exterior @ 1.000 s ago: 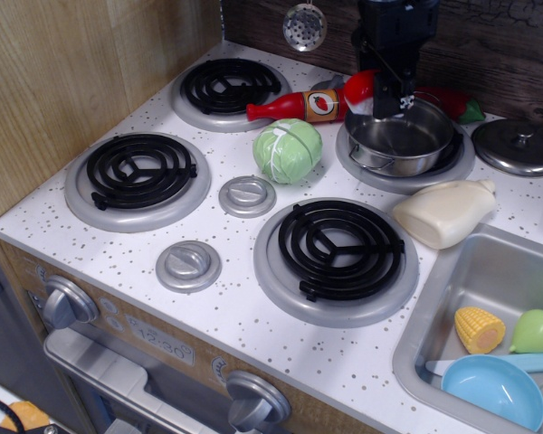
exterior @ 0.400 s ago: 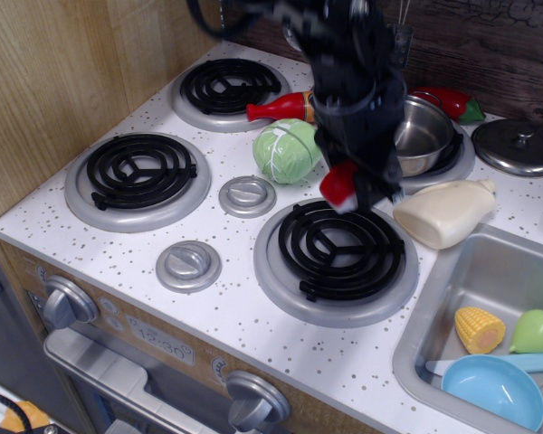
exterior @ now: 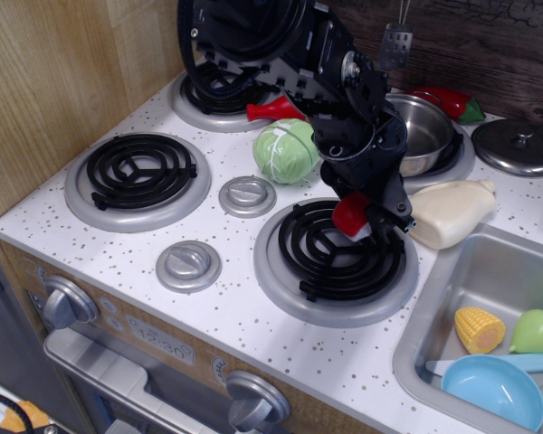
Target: Take sushi out of pan
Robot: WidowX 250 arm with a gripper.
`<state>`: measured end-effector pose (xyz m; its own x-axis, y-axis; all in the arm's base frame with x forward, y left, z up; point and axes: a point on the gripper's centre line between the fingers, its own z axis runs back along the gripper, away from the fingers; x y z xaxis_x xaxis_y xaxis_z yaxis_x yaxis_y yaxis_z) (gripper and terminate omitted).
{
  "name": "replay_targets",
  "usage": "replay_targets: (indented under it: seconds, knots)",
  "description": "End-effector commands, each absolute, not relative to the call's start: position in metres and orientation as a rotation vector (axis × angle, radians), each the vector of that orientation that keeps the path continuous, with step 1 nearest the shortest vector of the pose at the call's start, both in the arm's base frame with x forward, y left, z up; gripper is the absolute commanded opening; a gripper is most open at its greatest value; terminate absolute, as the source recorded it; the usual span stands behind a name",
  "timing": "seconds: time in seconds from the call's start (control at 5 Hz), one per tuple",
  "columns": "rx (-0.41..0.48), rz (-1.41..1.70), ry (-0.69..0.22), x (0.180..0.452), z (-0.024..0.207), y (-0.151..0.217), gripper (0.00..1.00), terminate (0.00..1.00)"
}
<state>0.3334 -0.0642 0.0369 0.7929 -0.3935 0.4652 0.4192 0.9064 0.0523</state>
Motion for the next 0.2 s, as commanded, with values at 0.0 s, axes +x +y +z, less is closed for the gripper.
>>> replay_targets:
  seconds: [0.0]
  knots:
    - [-0.046, -0.453, -0.524, 0.3393, 0.0463, -0.0640, 1.00, 1.00]
